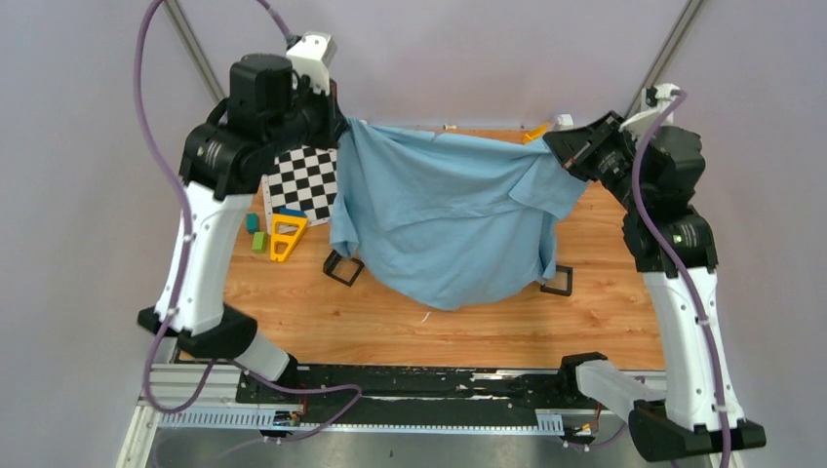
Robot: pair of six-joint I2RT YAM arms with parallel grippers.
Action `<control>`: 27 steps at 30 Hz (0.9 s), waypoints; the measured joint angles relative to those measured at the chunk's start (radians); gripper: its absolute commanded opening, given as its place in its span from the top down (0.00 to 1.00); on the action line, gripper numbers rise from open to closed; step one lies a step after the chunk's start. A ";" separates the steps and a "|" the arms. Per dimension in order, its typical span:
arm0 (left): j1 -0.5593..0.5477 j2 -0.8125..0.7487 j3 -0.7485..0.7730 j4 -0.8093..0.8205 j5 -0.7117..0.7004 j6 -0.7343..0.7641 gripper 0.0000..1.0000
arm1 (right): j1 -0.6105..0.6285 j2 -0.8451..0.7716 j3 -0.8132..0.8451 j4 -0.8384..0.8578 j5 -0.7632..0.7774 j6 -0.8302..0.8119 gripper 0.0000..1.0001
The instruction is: Remove the brooch from the garment
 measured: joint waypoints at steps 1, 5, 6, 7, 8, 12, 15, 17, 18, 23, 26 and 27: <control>0.034 0.063 0.068 -0.020 0.029 0.000 1.00 | 0.000 0.026 0.015 0.011 -0.006 0.007 1.00; 0.163 0.240 0.267 -0.015 0.162 -0.018 1.00 | -0.001 0.185 0.142 0.031 -0.026 0.034 1.00; 0.188 0.248 0.270 -0.013 0.191 -0.030 1.00 | -0.002 0.221 0.185 0.032 -0.033 0.035 1.00; 0.209 0.248 0.269 -0.014 0.222 -0.043 1.00 | -0.002 0.254 0.231 0.031 -0.040 0.037 1.00; 0.228 0.243 0.262 -0.009 0.262 -0.062 1.00 | -0.002 0.281 0.275 0.032 -0.047 0.038 1.00; 0.238 0.111 0.037 0.101 0.428 -0.126 1.00 | -0.023 0.270 0.285 0.054 -0.061 0.044 1.00; 0.157 -0.024 -0.201 0.154 0.499 -0.142 1.00 | -0.075 0.195 0.146 0.093 -0.087 0.060 1.00; 0.057 -0.122 -0.396 0.231 0.519 -0.145 1.00 | -0.117 0.145 0.009 0.114 -0.109 0.072 1.00; 0.008 -0.177 -0.507 0.270 0.524 -0.148 1.00 | -0.134 0.126 -0.063 0.120 -0.115 0.079 1.00; -0.232 -0.329 -1.002 0.406 0.473 -0.187 1.00 | -0.168 0.096 -0.436 0.138 -0.101 0.088 0.78; -0.370 -0.262 -1.182 0.478 0.381 -0.211 1.00 | -0.169 0.090 -0.638 0.136 -0.072 0.087 0.37; -0.411 -0.216 -1.215 0.504 0.361 -0.219 1.00 | -0.170 0.085 -0.680 0.137 -0.066 0.087 0.29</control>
